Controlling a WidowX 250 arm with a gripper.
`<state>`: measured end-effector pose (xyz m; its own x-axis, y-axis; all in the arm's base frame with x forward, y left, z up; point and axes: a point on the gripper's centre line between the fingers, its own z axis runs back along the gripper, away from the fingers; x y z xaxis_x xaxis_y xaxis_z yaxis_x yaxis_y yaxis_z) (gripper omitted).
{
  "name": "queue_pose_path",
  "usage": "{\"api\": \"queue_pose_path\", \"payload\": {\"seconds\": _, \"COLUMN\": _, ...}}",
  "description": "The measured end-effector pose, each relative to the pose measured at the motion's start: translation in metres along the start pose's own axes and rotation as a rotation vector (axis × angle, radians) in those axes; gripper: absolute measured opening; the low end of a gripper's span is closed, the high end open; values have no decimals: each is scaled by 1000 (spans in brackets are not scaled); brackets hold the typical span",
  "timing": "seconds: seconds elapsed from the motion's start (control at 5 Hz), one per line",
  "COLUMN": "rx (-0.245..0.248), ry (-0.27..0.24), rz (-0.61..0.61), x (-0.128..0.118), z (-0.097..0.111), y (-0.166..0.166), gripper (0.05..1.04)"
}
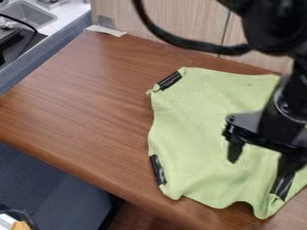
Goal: Fold the cloth from bottom right to top left
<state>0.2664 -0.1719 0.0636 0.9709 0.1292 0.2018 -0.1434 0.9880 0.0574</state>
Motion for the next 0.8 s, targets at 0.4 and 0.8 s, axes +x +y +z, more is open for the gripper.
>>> {"api": "queue_pose_path", "payload": {"seconds": 0.4, "rx": -17, "ry": 51, "rz": -119, "x": -13, "z": -25, "y": -32, "gripper": 1001}}
{"api": "queue_pose_path", "payload": {"seconds": 0.8, "rx": -1, "ry": 75, "rz": -149, "x": -19, "z": -40, "y": -39, "gripper": 965}}
